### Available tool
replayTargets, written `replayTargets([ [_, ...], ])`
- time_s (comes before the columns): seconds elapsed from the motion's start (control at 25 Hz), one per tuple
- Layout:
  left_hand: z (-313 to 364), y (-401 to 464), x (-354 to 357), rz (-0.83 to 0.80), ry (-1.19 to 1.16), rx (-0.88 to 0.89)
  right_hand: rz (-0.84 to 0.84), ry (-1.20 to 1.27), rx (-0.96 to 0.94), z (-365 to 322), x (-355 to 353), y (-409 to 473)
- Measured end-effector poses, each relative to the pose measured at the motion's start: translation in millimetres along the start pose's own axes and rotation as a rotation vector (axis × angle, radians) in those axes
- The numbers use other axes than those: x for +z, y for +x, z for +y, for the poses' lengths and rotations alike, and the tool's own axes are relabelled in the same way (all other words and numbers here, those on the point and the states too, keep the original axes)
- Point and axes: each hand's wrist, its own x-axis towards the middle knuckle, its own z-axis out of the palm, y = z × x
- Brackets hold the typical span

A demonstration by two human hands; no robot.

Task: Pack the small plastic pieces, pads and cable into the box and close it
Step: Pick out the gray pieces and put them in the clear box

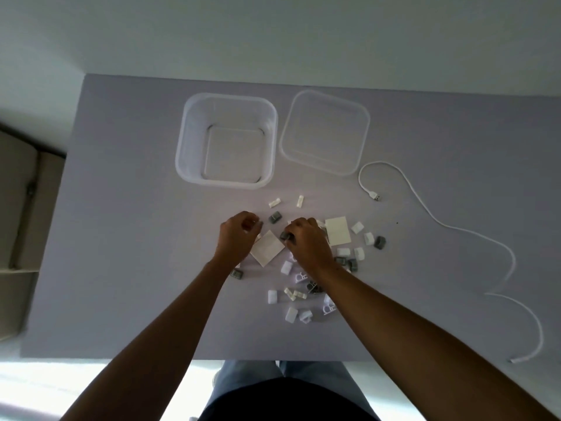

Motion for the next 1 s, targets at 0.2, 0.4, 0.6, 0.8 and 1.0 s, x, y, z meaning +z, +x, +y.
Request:
replayTargets([
  [0.2,29.0,4.3,-3.8,-0.251,-0.84,-0.476,0.052,0.083,0.014,9.8,1.1,0.3],
  [0.4,34.2,15.3,-3.8,-0.339,-1.014,-0.594,0.08,0.11,0.006,14.1,7.7,3.6],
  [0.6,28.6,29.9,16.4,-0.142,-0.176,-0.27,0.222,0.562,0.164,15.9,-6.4,0.0],
  [0.8,24.1,39.5,37.6,-0.144,0.308,0.061,0.143,1.542,0.583,22.9,-39.9,-15.5],
  [1.0,24.4,46.3,49.5,-0.125,0.383,0.12,0.026,2.021,0.483,38.4,-55.2,-35.8],
])
